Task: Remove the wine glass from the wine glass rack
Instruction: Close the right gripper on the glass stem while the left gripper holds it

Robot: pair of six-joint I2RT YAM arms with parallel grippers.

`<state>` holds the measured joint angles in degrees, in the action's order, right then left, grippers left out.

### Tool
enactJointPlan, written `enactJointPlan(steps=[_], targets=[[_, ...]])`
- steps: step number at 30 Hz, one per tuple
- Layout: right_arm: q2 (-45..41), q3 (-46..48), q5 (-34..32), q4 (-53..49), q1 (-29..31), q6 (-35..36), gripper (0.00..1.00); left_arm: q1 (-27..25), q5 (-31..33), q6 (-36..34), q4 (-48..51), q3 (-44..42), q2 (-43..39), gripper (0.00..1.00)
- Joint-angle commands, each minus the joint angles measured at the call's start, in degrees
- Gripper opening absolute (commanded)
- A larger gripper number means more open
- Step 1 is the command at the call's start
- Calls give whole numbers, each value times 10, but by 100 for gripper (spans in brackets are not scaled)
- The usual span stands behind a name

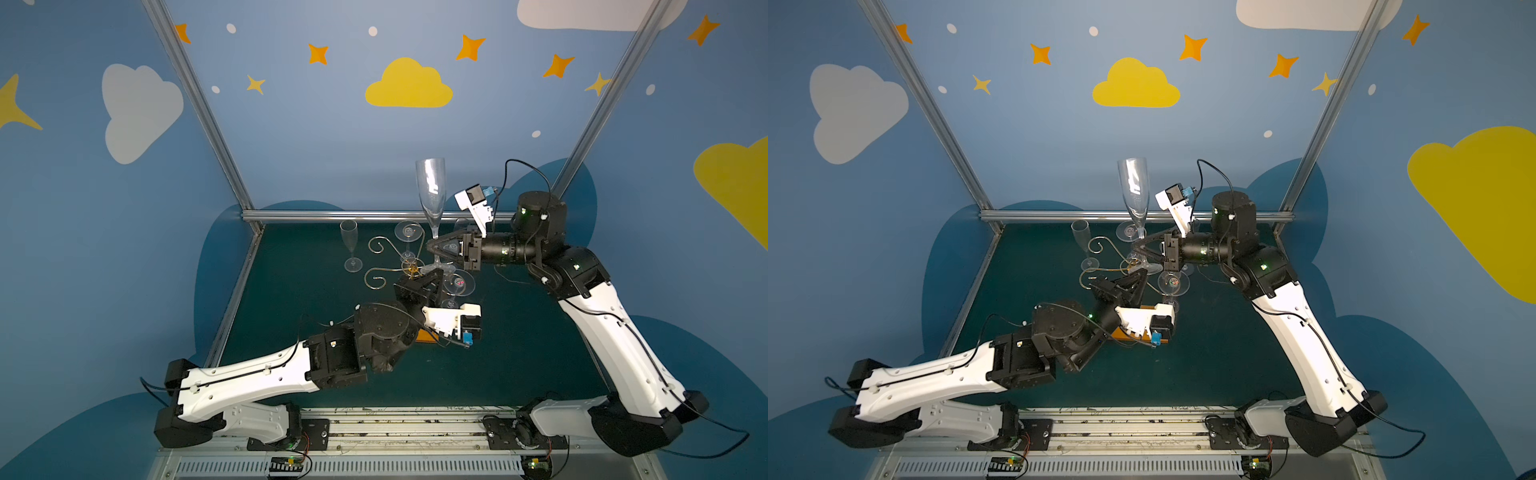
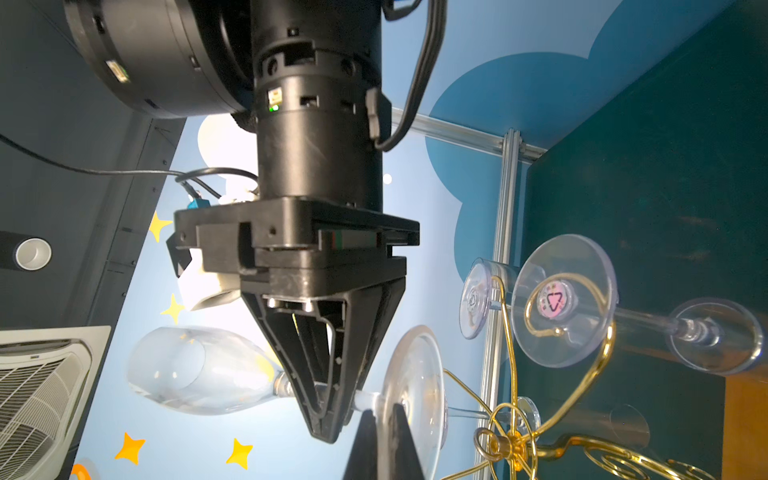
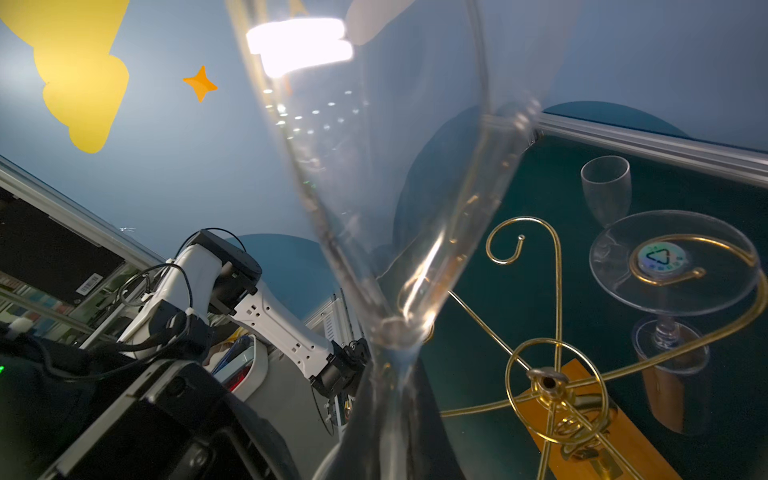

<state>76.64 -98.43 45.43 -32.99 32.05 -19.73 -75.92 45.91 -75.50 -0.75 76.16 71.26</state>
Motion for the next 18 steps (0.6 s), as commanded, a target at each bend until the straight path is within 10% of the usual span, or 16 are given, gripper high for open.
enactJointPlan(steps=[1,8,18], targets=[[1,-4,10,18,5,1,0,-1,1,-12,-45,-9,-2,15],[-12,4,0,27,5,14,0,-16,12,5,-66,-16,-12,68],[-49,37,-47,83,5,49,0,-15,-137,366,78,70,-81,90]])
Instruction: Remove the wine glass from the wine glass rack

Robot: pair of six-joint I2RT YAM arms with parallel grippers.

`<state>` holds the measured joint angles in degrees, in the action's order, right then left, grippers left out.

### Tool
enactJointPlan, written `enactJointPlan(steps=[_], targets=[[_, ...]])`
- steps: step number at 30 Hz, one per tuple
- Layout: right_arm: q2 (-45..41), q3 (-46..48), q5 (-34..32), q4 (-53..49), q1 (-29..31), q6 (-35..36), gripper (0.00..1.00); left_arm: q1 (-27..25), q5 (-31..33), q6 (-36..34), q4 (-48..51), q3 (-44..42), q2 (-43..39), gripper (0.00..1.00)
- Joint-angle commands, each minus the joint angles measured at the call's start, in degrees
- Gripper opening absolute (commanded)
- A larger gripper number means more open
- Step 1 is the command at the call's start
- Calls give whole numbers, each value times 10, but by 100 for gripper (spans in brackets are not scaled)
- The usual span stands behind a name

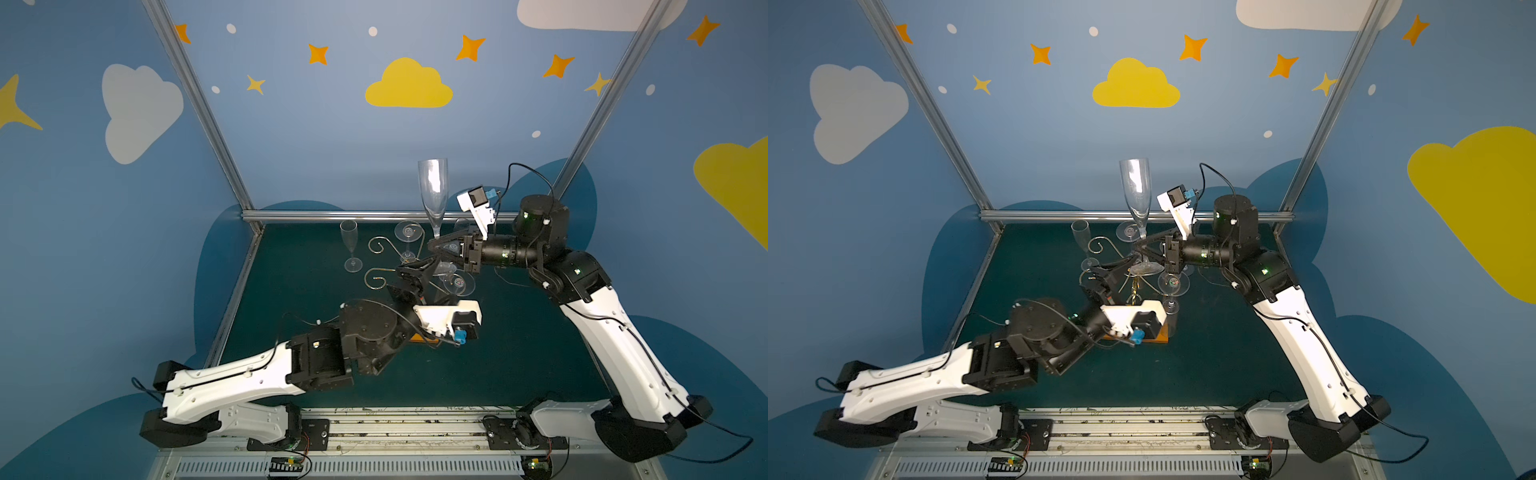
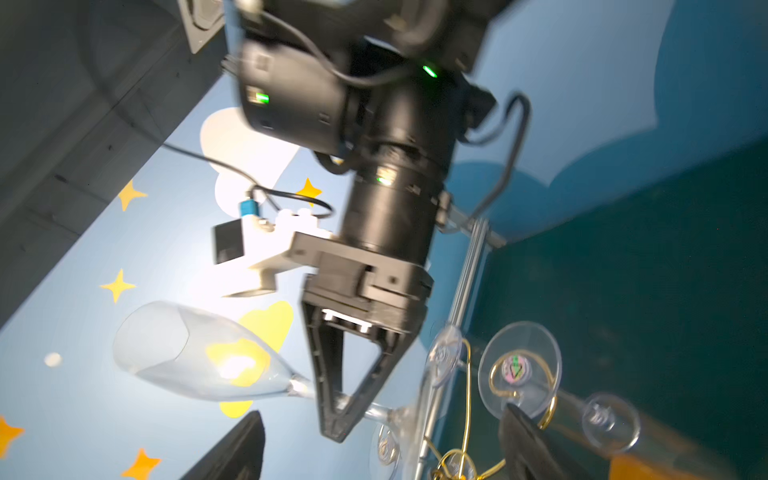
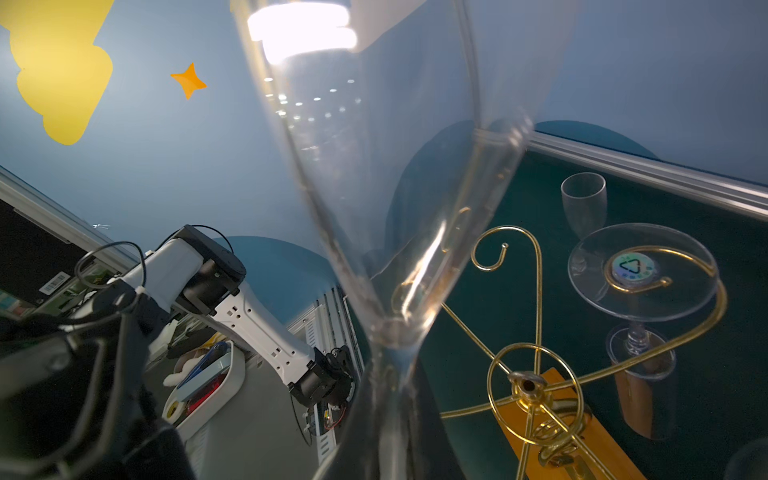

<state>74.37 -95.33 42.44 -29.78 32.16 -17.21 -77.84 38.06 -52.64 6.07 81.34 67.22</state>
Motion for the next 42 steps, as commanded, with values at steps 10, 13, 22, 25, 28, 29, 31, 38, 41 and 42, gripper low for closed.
enactJointPlan(steps=[10,13,22,25,28,29,31,38,41,42], targets=[[-110,120,-72,198,4,56,0,176,-297,523,65,36,-77,94],[-119,124,-71,189,5,64,0,232,-377,597,69,50,-67,94],[-144,154,-52,206,7,63,0,324,-571,735,5,62,-24,95],[-148,160,-44,213,8,62,0,333,-605,762,-33,52,-17,95],[-148,162,-39,213,11,62,0,337,-630,777,-50,56,-7,95],[-149,163,-38,212,13,62,0,338,-635,780,-52,58,-5,95],[-148,165,-34,212,15,64,0,339,-641,782,-50,62,0,95],[-144,165,-27,208,25,73,0,348,-658,801,-68,57,7,95],[-140,168,-25,211,29,77,0,353,-668,814,-81,57,10,95],[-139,169,-23,212,32,77,0,355,-670,818,-83,59,12,95]])
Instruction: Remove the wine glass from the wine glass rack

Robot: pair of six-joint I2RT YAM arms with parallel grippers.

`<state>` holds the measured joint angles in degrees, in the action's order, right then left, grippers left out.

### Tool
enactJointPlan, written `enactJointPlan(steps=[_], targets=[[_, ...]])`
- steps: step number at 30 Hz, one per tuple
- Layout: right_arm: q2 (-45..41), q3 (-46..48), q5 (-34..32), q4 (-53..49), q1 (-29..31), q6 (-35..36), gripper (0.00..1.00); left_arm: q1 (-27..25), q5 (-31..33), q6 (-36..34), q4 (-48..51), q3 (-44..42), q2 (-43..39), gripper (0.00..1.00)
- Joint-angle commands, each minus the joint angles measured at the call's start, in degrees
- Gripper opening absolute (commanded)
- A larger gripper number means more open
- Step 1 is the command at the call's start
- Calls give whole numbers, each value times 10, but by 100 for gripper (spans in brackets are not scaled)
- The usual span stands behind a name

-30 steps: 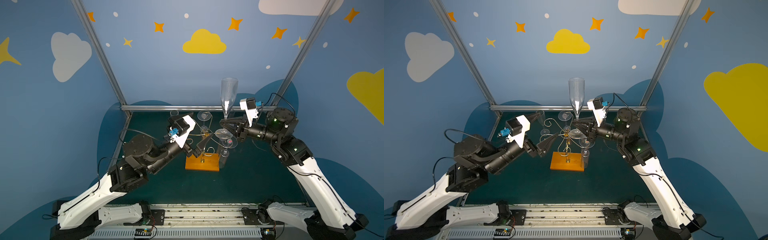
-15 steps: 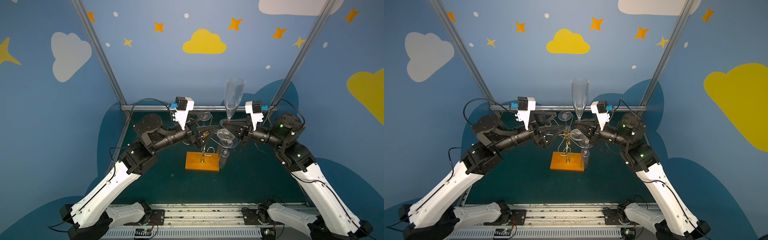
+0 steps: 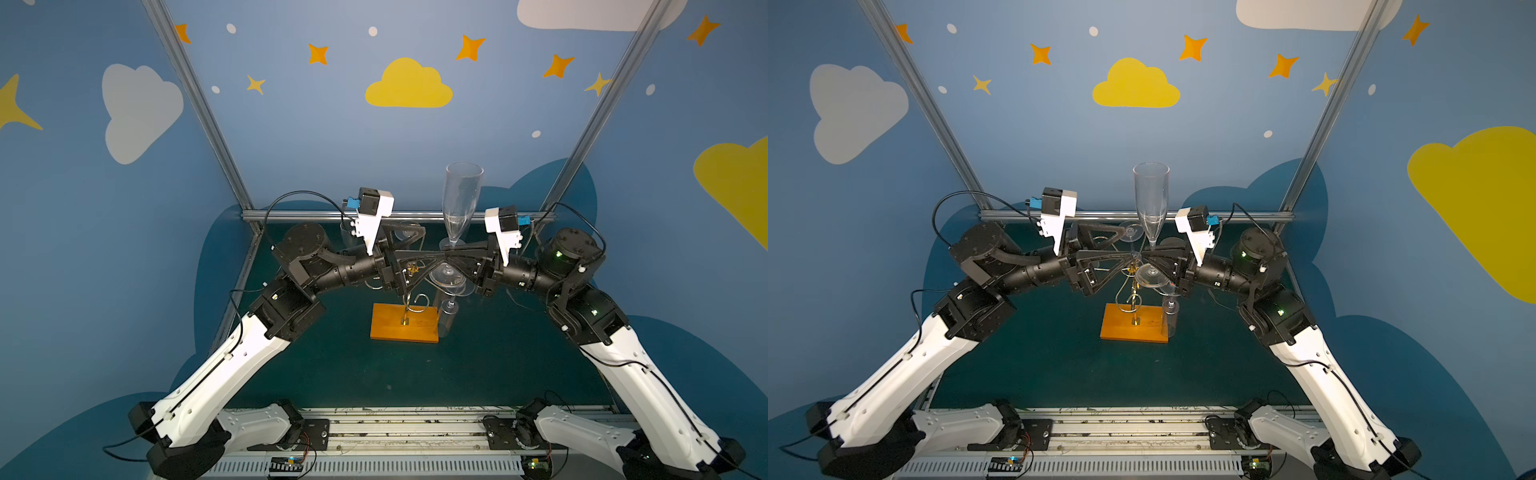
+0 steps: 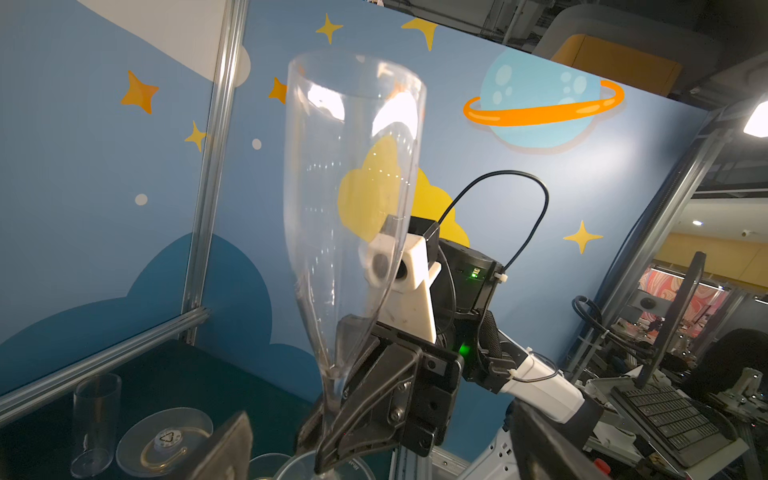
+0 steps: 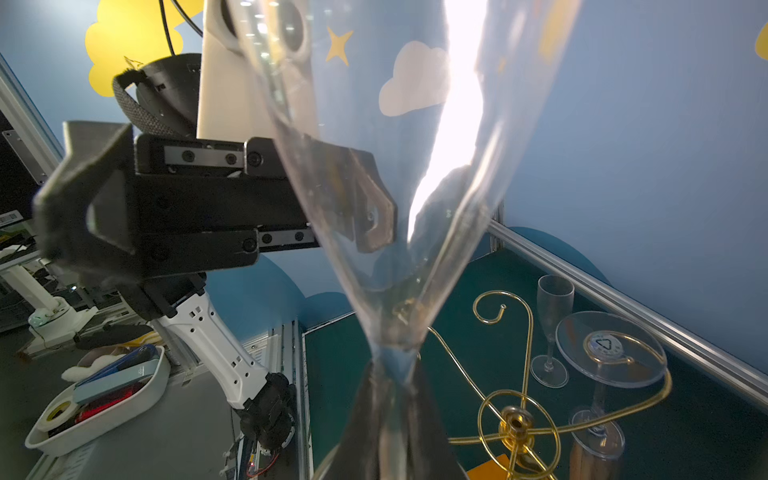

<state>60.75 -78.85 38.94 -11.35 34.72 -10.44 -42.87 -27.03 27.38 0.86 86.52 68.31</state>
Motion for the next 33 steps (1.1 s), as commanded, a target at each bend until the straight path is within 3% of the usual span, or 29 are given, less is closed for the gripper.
enactJointPlan(steps=[1,10,19,25,33], targets=[[-2,4,14,29,9,10,0,7,-19,21,-31,8,3,95],[9,2,31,6,30,28,0,12,0,29,-60,19,22,95],[22,0,32,-8,51,40,0,13,-9,7,-63,85,75,94],[27,-4,30,-19,59,50,0,13,-14,5,-81,103,96,90],[31,-3,28,-28,65,58,0,13,-11,-5,-91,97,96,56]])
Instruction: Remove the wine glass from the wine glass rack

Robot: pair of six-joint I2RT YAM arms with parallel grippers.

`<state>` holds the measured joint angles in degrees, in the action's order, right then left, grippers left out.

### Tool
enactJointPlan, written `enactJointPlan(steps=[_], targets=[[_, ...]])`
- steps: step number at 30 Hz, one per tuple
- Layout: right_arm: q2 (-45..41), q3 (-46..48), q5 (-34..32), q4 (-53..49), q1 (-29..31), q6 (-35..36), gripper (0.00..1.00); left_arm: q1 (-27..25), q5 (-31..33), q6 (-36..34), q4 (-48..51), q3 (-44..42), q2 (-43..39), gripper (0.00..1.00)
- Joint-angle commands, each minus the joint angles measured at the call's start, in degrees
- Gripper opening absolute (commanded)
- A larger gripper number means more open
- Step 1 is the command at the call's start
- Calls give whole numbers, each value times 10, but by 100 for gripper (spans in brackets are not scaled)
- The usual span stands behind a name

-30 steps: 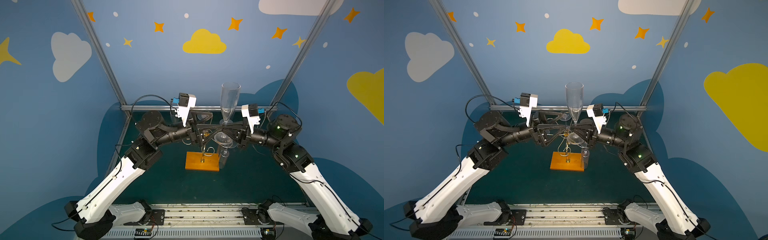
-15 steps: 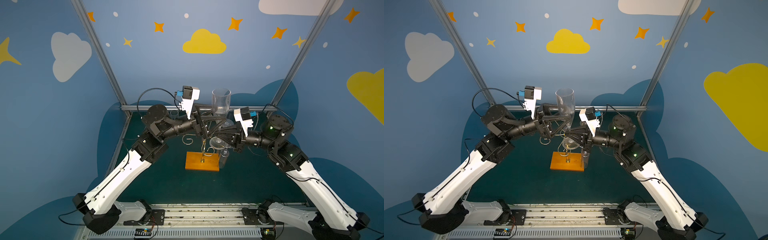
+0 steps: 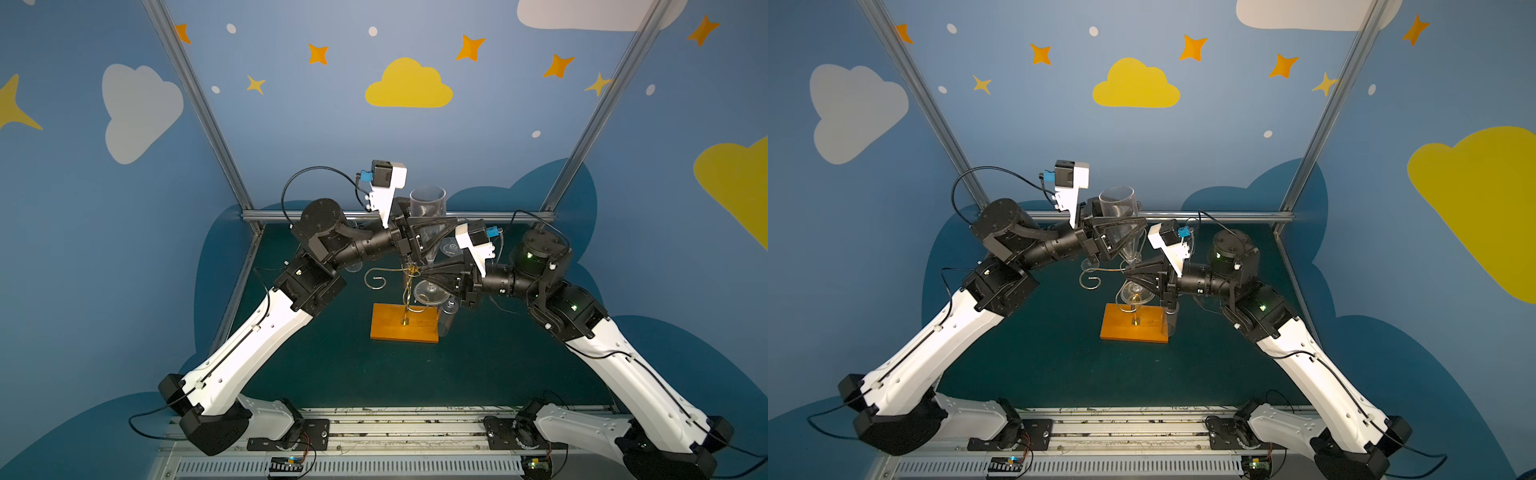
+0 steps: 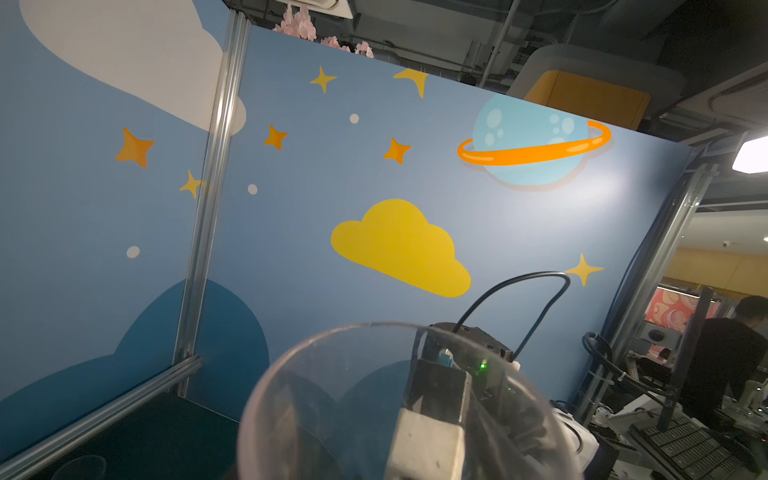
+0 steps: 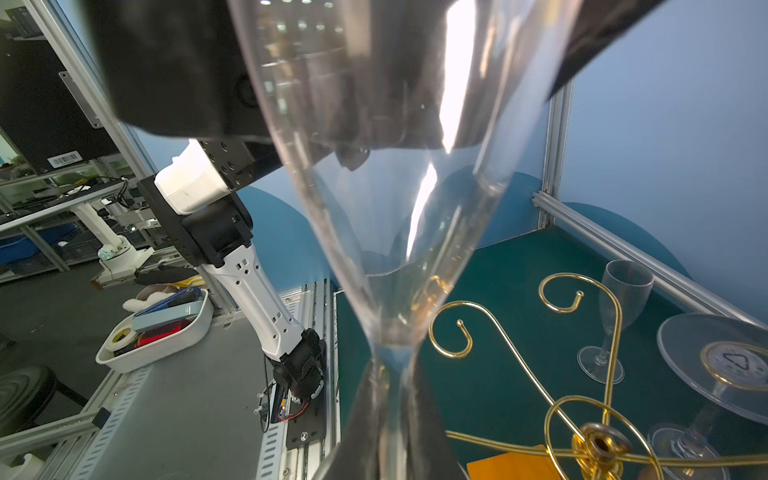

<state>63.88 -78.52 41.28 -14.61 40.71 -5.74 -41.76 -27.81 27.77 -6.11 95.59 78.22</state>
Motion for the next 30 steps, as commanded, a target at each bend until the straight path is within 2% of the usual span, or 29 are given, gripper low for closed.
enactJointPlan(steps=[1,4,7,8,9,11,13,22,30], targets=[[0,-7,3,4,5,11,0,2,-4,-10,-22,6,-3,52],[1,-8,2,2,7,14,0,2,-3,-12,-21,3,-5,41],[2,-12,2,-3,8,16,0,2,-1,-13,-24,-1,-8,39],[1,-12,-2,-3,9,18,5,2,0,-13,-25,-2,-10,39],[-1,-12,-15,-3,10,19,37,2,3,-13,-25,-5,-12,39],[-9,-8,-40,1,11,26,64,2,7,-17,-25,-10,-18,39],[-21,-2,-68,12,11,29,87,2,13,-23,-22,-14,-25,39],[-57,0,-130,10,10,63,89,2,64,-96,41,-31,-77,42],[-84,11,-156,-4,10,92,89,2,188,-201,71,-90,-176,42]])
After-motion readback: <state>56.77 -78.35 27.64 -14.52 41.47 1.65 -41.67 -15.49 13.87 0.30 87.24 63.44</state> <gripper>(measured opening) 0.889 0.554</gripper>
